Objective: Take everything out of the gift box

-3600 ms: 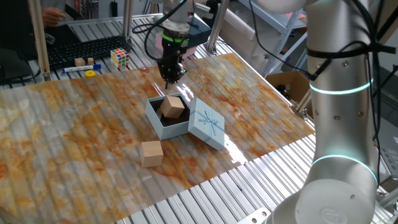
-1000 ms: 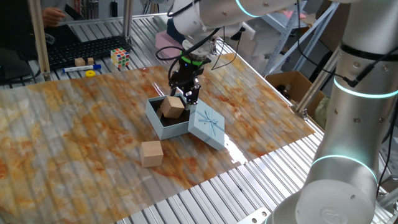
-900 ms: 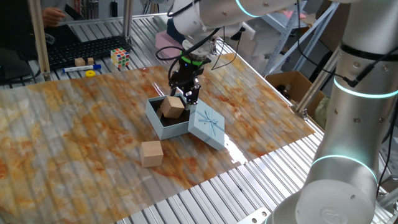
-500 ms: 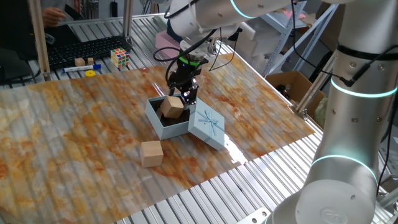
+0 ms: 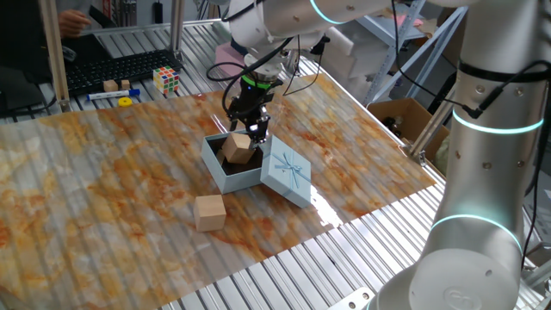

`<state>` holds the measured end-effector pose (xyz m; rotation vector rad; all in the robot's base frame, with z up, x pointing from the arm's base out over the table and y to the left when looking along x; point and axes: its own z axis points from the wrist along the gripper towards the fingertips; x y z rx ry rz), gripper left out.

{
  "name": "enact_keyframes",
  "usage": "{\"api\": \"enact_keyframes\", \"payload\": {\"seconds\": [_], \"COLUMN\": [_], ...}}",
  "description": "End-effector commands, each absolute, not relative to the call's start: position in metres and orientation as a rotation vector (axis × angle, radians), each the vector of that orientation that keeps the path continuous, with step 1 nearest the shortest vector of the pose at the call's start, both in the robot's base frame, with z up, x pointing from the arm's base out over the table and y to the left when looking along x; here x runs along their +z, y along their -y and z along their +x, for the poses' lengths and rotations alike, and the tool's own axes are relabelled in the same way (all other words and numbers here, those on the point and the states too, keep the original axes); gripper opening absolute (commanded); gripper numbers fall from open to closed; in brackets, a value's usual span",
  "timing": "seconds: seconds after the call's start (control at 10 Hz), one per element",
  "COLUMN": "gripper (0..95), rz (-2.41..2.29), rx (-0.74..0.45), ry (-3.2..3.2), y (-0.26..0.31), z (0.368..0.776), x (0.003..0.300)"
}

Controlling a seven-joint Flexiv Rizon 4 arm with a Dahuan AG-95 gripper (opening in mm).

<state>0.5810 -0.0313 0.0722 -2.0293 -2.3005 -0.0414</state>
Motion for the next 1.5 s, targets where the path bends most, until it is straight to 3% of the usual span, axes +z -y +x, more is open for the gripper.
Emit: {"api": "enact_keyframes", "payload": {"seconds": [0.1, 1.5], "gripper": [76.0, 76.0], "rz": [-2.030, -2.025], "rx": [-0.044, -0.048], "ry": [2.300, 2.314], "y": [0.0310, 0.0305], "z": [0.5806, 0.5871], "x": [0.0711, 0.0644]}}
